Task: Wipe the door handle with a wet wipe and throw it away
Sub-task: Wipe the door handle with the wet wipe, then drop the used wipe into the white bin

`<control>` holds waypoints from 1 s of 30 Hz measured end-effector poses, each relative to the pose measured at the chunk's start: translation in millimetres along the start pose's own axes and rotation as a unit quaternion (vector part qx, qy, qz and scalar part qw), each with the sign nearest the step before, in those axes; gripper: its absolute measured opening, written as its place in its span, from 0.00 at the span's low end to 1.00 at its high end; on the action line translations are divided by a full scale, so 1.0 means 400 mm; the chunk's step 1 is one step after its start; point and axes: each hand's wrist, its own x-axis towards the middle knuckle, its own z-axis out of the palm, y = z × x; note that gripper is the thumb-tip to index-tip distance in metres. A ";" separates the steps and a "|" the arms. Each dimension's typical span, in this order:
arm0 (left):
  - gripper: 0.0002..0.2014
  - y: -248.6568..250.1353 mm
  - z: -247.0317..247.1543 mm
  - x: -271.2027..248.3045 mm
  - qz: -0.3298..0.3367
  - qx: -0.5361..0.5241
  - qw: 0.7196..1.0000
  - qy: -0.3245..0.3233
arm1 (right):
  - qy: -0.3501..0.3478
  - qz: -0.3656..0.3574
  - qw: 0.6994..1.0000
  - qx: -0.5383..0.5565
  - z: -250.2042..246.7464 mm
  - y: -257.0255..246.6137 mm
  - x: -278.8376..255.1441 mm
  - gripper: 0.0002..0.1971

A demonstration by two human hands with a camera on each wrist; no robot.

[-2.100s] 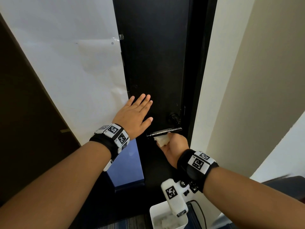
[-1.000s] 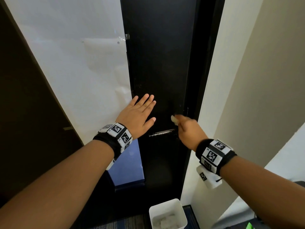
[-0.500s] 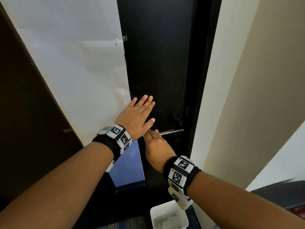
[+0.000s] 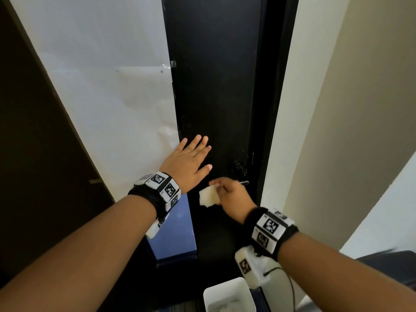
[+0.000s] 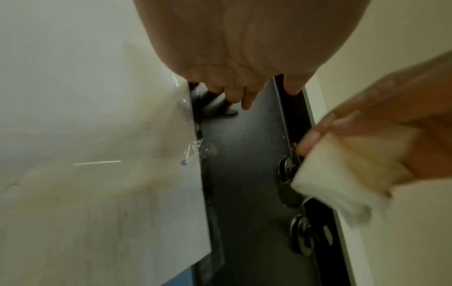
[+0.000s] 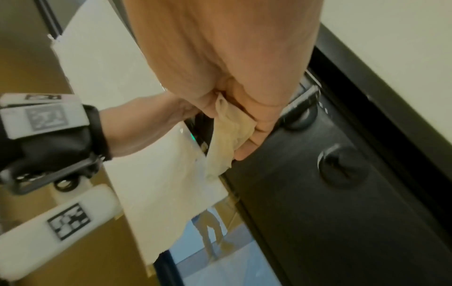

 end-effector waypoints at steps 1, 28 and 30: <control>0.30 0.003 -0.004 0.001 -0.002 -0.014 1.000 0.001 | 0.007 -0.013 1.000 -0.020 -0.023 -0.011 0.012 0.13; 0.15 0.170 0.078 -0.193 -0.162 -0.468 0.869 0.024 | -0.015 -0.082 0.978 -0.189 -0.077 -0.095 -0.098 0.06; 0.11 0.184 0.122 -0.210 -0.160 -0.445 0.881 0.000 | -0.019 -0.065 0.977 -0.204 -0.056 -0.053 -0.112 0.07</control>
